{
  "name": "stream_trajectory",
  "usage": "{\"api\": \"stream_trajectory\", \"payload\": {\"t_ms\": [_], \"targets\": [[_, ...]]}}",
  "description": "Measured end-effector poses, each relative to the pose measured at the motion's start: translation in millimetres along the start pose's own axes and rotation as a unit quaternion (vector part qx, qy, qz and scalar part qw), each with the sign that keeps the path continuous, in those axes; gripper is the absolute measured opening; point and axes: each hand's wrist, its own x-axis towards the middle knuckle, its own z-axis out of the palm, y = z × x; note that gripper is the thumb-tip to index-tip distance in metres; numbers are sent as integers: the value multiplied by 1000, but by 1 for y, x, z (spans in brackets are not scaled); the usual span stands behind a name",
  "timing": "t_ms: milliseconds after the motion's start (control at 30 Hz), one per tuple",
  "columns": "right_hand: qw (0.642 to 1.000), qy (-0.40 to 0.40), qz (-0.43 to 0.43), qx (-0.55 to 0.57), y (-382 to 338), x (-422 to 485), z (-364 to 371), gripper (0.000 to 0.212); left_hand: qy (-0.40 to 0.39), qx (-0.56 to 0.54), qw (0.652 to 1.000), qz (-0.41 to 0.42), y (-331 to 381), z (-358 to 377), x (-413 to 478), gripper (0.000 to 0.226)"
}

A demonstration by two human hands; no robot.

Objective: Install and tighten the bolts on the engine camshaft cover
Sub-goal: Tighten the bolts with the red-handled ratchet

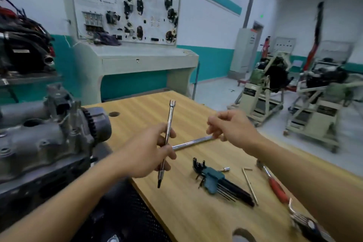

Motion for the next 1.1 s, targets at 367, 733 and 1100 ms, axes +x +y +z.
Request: {"api": "stream_trajectory", "payload": {"t_ms": [367,733,1100], "targets": [[906,32,194,-375,102,-74,-95,19,-162,-114,980,7,33,91,55,36],[867,33,292,-403,147,-19,-47,19,-124,-225,966,-34,24,103,49,23],[957,-180,-170,150,-94,-13,-13,50,-36,-319,943,-86,36,-35,10,70]]}}
